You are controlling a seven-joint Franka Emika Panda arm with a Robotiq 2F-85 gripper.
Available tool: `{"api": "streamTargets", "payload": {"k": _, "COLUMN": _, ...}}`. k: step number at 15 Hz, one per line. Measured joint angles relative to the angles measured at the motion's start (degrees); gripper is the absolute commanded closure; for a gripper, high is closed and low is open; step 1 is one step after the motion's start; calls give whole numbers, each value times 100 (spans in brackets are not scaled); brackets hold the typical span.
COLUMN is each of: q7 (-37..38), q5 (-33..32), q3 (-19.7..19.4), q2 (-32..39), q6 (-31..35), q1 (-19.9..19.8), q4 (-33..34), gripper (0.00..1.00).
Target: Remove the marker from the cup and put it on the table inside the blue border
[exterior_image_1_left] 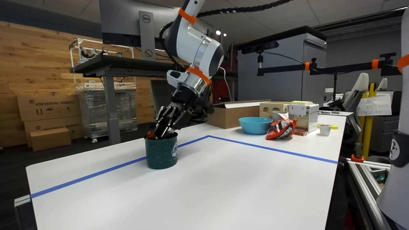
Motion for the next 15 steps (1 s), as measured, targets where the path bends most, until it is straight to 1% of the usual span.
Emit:
{"api": "streamTargets", "payload": {"k": 3, "q7": -240, "q5": 0, "q3": -1, "q2": 73, "q6": -78, "q1": -42, "q4": 65, "gripper": 51}}
{"api": "streamTargets", "payload": {"k": 4, "q7": -333, "q5": 0, "q3": -2, "q2": 95, "q6": -92, "q1": -55, "q4": 85, "gripper": 53}}
{"api": "streamTargets", "payload": {"k": 5, "q7": -417, "q5": 0, "q3": -2, "q2": 119, "q6": -119, "q1": -70, "q4": 107, "gripper": 52}}
{"api": "streamTargets", "payload": {"k": 6, "q7": -492, "q5": 0, "q3": -2, "q2": 145, "q6": -165, "q1": -87, "q4": 131, "gripper": 56}}
{"api": "streamTargets", "payload": {"k": 7, "q7": -568, "q5": 0, "q3": -3, "q2": 175, "q6": -209, "q1": -103, "q4": 161, "gripper": 54}}
{"api": "streamTargets", "payload": {"k": 10, "q7": -740, "q5": -5, "q3": -10, "q2": 256, "q6": -325, "q1": -136, "q4": 242, "gripper": 59}}
{"api": "streamTargets", "payload": {"k": 11, "q7": -787, "q5": -7, "q3": -12, "q2": 282, "q6": -372, "q1": -144, "q4": 275, "gripper": 58}}
{"api": "streamTargets", "payload": {"k": 12, "q7": -815, "q5": -11, "q3": -19, "q2": 310, "q6": -421, "q1": -146, "q4": 310, "gripper": 61}}
{"api": "streamTargets", "payload": {"k": 13, "q7": -850, "q5": -12, "q3": -23, "q2": 338, "q6": -463, "q1": -147, "q4": 340, "gripper": 66}}
{"api": "streamTargets", "payload": {"k": 14, "q7": -888, "q5": -12, "q3": -24, "q2": 364, "q6": -507, "q1": -147, "q4": 367, "gripper": 77}}
{"api": "streamTargets", "payload": {"k": 15, "q7": -917, "q5": -13, "q3": -23, "q2": 388, "q6": -534, "q1": -147, "q4": 394, "gripper": 76}}
